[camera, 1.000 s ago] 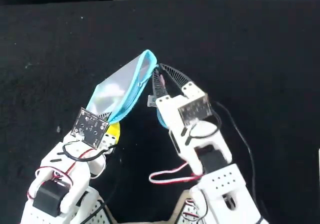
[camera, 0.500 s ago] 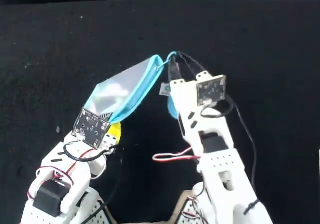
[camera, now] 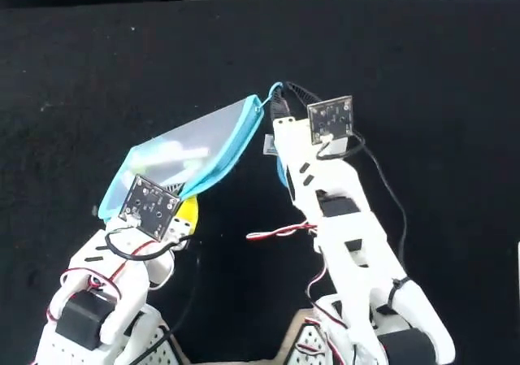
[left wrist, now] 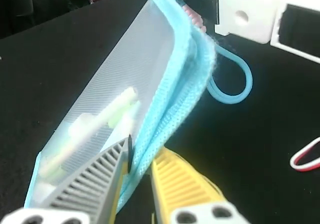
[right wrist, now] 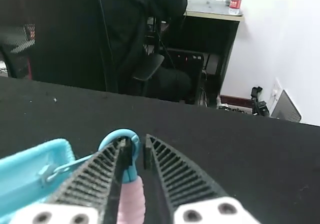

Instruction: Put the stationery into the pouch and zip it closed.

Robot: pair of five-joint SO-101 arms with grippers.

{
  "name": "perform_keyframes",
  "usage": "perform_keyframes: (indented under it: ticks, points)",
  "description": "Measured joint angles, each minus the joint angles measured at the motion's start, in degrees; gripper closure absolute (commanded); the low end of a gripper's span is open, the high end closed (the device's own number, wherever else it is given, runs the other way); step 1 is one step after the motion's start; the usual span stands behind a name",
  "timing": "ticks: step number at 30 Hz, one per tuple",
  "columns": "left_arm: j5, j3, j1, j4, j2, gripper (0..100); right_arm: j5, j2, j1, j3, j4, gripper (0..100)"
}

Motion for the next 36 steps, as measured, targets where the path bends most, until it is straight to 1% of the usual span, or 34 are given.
perform_keyframes:
  ticks: [6,12,14,15,20,23,30,34,36]
  points:
    - [0.0,0.0,0.0,0.0,0.0,97,-0.09,-1.93,0.0,0.0,0.0,98.7]
    - [0.0,0.0,0.0,0.18,-0.35,97,-0.09,-7.03,-0.7,3.69,0.18,98.6]
    - [0.0,0.0,-0.09,0.53,-0.62,97,-0.09,-8.7,-1.49,3.69,3.6,97.3]
    - [0.0,0.0,-0.09,0.88,-0.62,97,-0.18,-9.49,-1.85,3.25,6.51,94.9]
    - [0.09,0.0,-0.09,0.97,-0.7,97,-0.26,-11.69,-3.25,-4.84,28.13,75.5]
    - [0.09,0.0,-0.09,0.97,-0.7,97,-0.26,-12.13,-4.48,-8.7,38.33,69.0]
    - [0.09,0.0,-0.18,1.05,-0.7,97,-0.35,-19.34,-6.33,-9.58,45.89,68.4]
    - [0.09,0.0,-0.18,1.05,-0.7,97,-0.7,-26.9,-4.13,-8.97,47.56,68.4]
    - [0.09,0.0,-0.18,1.05,-0.7,97,-2.99,-30.59,-2.99,-7.65,47.65,68.4]
